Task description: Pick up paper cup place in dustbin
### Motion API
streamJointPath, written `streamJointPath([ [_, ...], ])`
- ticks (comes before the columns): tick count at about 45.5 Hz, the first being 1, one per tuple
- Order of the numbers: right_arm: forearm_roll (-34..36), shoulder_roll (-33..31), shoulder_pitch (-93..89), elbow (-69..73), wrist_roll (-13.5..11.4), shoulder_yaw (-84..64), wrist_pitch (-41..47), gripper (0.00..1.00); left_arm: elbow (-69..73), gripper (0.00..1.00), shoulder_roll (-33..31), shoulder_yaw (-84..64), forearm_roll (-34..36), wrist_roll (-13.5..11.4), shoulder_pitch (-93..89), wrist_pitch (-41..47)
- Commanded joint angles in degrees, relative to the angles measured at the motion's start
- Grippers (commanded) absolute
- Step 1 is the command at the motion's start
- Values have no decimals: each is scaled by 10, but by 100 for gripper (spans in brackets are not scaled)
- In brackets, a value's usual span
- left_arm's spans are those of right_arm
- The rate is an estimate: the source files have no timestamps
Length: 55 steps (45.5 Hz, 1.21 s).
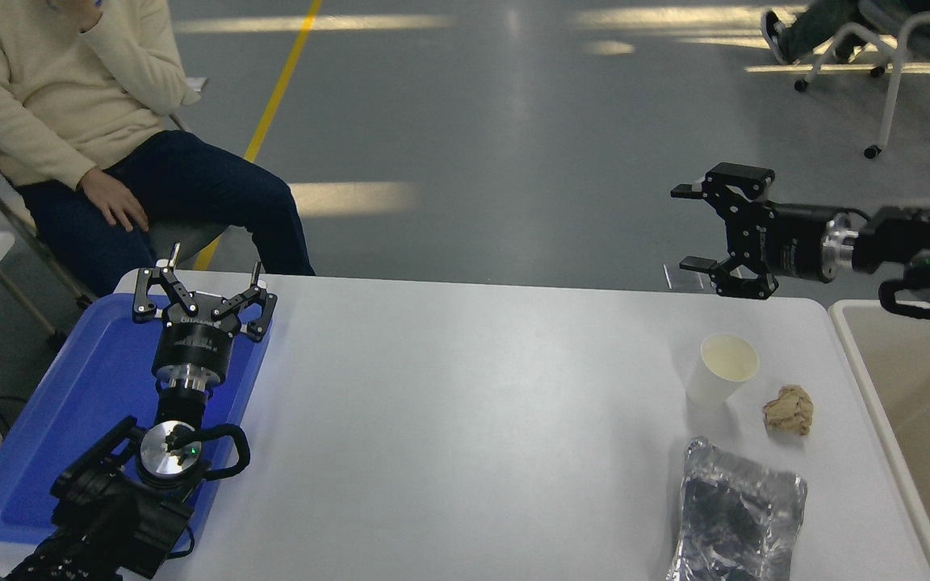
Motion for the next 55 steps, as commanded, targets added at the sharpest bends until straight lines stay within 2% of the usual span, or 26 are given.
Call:
streamJointPath([
  [1, -115, -4, 84, 71, 1, -86, -13, 100, 0, 100, 0, 0, 0, 0, 0, 0],
  [11, -223, -4, 134, 149, -1, -112, -23, 100, 0, 100, 0, 0, 0, 0, 0, 0],
  [19, -245, 13, 180, 184, 0, -167, -29, 100, 1, 100, 1, 0, -1, 0, 0, 0],
  [36, -349, 31, 239, 297, -4, -248, -43, 100, 1, 100, 1, 0, -1, -1, 0, 0],
  [55, -352, 48, 254, 308, -3, -326, -52, 100, 0, 100, 1, 0, 0, 0, 0, 0],
])
